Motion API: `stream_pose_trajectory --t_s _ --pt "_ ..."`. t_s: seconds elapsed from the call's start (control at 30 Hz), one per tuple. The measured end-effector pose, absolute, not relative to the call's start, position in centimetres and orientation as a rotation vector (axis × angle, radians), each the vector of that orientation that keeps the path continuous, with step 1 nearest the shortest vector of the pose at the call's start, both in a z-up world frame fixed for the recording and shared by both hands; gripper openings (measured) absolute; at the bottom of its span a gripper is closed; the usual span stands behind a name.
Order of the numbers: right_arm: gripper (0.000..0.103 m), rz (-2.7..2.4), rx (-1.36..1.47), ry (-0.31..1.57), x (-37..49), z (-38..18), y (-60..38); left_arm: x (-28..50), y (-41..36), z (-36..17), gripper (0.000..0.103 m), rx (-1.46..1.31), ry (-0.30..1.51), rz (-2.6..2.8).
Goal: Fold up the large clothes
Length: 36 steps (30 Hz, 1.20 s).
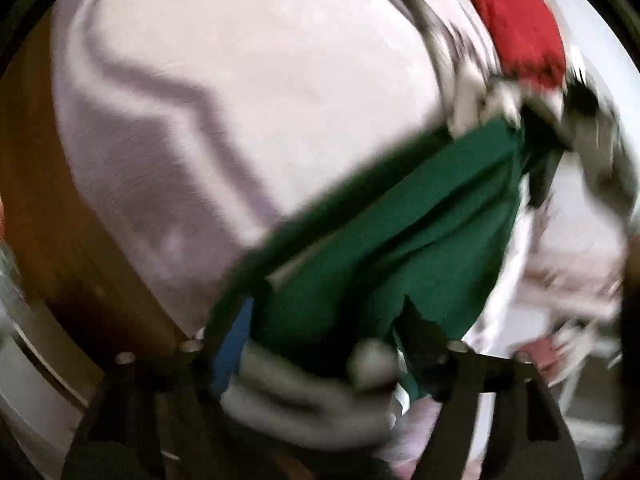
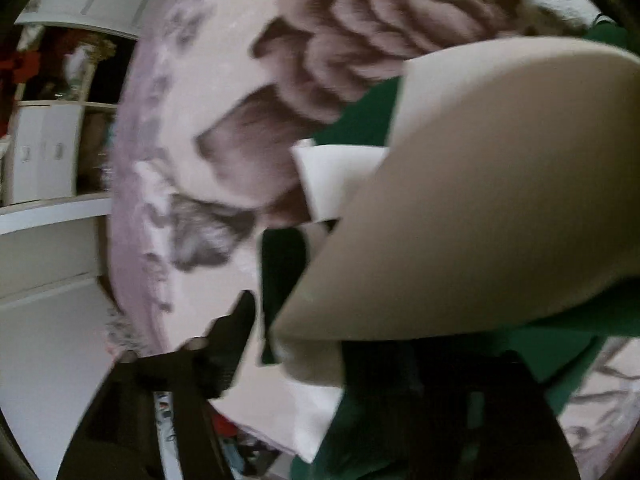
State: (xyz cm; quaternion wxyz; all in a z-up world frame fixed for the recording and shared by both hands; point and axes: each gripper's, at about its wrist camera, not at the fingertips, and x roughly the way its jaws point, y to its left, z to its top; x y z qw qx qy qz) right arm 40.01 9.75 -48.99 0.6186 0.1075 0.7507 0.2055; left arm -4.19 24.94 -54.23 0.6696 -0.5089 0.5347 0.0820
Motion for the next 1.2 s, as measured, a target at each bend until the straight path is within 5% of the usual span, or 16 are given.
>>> stream_pose_trajectory --t_s 0.3,0.57,0.6,0.7,0.73,0.77,0.8,0.87,0.93,1.03,1.2 --pt "0.072 0.587 0.269 1.773 27.2 -46.2 -1.2 -10.3 25.7 -53.0 0.073 -1.369 1.104 0.249" --pt "0.072 0.461 0.485 2.052 11.6 -54.5 -10.5 -8.0 21.1 -54.2 0.072 -1.392 1.121 0.336" --pt "0.072 0.444 0.524 2.094 9.4 -56.0 -11.3 -8.3 21.0 -53.8 0.068 -1.383 1.094 0.368" --pt "0.072 0.421 0.595 2.16 5.6 -58.5 -11.9 -9.0 21.2 -52.9 0.025 -1.319 1.062 0.429" --pt "0.072 0.406 0.629 2.161 4.4 -59.0 -12.1 -9.3 21.1 -52.3 0.02 -1.313 1.033 0.418" --pt "0.059 0.397 0.645 2.145 3.7 -59.1 -12.3 -9.3 21.0 -52.1 0.018 -1.298 1.016 0.411" --pt "0.03 0.388 0.646 2.132 2.9 -59.1 -12.4 -9.5 20.7 -51.5 0.018 -1.267 1.018 0.404" --pt "0.01 0.356 0.613 2.128 1.7 -58.7 -13.0 -9.4 19.6 -51.3 0.017 -1.208 1.086 0.378" --pt "0.006 0.307 0.499 2.115 1.3 -58.0 -14.2 -9.7 18.1 -52.6 0.003 -1.148 1.219 0.367" --pt "0.006 0.248 0.487 2.144 1.1 -59.1 -17.0 -11.7 16.8 -55.0 0.003 -1.104 1.374 0.356" --pt "0.009 0.371 0.474 2.185 1.9 -58.3 -17.0 -14.1 18.6 -53.9 0.012 -1.335 1.213 0.278"
